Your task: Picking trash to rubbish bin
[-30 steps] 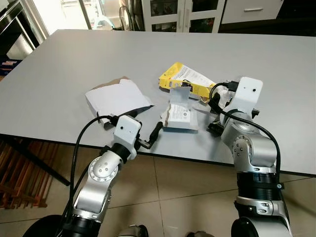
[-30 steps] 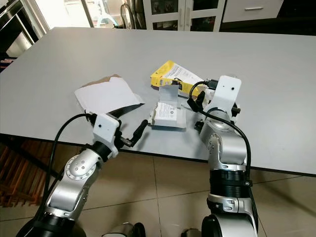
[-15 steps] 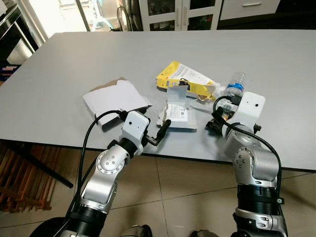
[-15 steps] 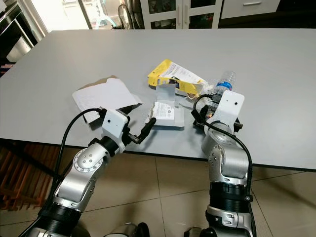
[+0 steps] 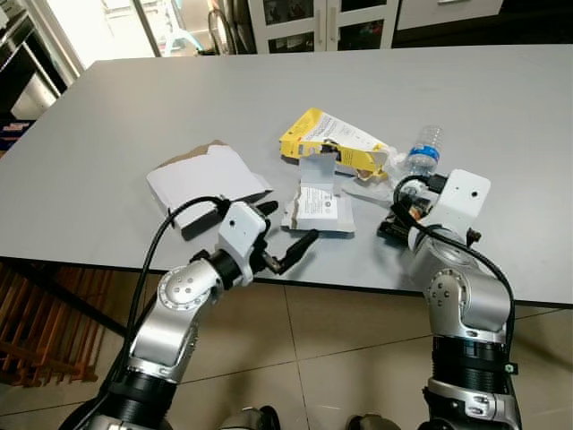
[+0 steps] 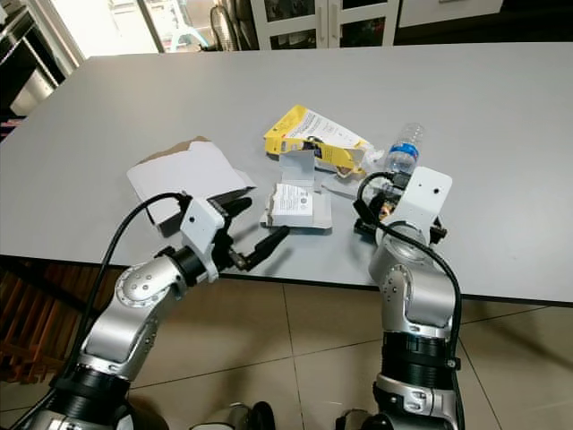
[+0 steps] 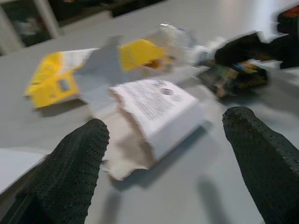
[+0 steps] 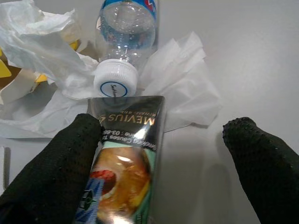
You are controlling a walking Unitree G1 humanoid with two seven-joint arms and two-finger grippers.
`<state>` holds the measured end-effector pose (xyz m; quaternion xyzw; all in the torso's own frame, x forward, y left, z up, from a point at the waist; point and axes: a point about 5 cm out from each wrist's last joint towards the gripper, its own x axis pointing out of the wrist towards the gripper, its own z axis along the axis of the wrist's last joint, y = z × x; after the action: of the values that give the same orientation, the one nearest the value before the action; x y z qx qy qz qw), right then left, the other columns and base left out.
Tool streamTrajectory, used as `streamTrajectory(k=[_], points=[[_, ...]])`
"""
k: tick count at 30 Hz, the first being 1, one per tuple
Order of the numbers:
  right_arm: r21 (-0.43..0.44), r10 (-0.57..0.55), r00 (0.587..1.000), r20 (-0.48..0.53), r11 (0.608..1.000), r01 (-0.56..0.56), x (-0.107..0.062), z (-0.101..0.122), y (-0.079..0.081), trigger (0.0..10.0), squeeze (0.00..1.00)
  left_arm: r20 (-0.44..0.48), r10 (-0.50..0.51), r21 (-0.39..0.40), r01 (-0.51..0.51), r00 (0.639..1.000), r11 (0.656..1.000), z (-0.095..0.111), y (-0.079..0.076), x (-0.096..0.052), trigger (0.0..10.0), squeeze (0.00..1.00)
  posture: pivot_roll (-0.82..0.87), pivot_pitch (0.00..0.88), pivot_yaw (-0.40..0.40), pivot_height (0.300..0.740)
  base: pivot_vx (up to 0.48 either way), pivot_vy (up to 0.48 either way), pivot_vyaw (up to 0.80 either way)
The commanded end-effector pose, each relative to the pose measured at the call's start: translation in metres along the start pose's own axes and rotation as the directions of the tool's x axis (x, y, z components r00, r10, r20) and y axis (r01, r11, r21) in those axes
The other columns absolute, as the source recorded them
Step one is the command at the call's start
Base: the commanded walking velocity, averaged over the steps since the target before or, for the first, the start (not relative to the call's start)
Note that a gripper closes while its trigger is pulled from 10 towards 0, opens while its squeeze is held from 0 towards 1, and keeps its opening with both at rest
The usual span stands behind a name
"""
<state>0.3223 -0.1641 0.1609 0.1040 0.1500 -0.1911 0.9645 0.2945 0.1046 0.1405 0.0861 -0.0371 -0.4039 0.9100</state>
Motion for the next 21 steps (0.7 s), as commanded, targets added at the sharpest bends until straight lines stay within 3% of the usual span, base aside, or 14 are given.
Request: streamTrajectory(k=[1, 8, 16, 21], points=[[0.014, 0.01, 1.0, 0.005, 1.0, -0.01, 0.0, 0.004, 0.004, 10.0, 0.0, 0.001, -0.067, 0.024, 0.067, 0.998, 0.997, 0.008, 0.002, -0.002, 10.0, 0.0, -0.06, 0.125, 0.133, 0.74, 0.0, 0.0, 0.0], [0.013, 0.018, 1.0, 0.019, 1.0, -0.018, 0.001, 0.007, 0.007, 10.0, 0.0, -0.038, -0.13, 0.073, 0.133, 0.991, 0.988, 0.007, 0.006, -0.006, 10.0, 0.0, -0.06, 0.126, 0.136, 0.74, 0.0, 0.0, 0.0], [0.042, 0.054, 0.998, 0.017, 0.998, -0.055, 0.0, 0.01, 0.018, 10.0, 0.0, -0.051, -0.15, 0.055, 0.153, 0.987, 0.987, 0.005, 0.006, -0.009, 10.0, 0.0, -0.05, 0.133, 0.138, 0.74, 0.0, 0.0, 0.0], [0.103, 0.084, 0.996, -0.035, 0.991, -0.08, 0.0, 0.007, 0.026, 10.0, 0.0, -0.064, -0.165, 0.057, 0.168, 0.984, 0.984, 0.004, 0.007, -0.013, 10.0, 0.0, -0.04, 0.138, 0.138, 0.74, 0.0, 0.0, 0.0]])
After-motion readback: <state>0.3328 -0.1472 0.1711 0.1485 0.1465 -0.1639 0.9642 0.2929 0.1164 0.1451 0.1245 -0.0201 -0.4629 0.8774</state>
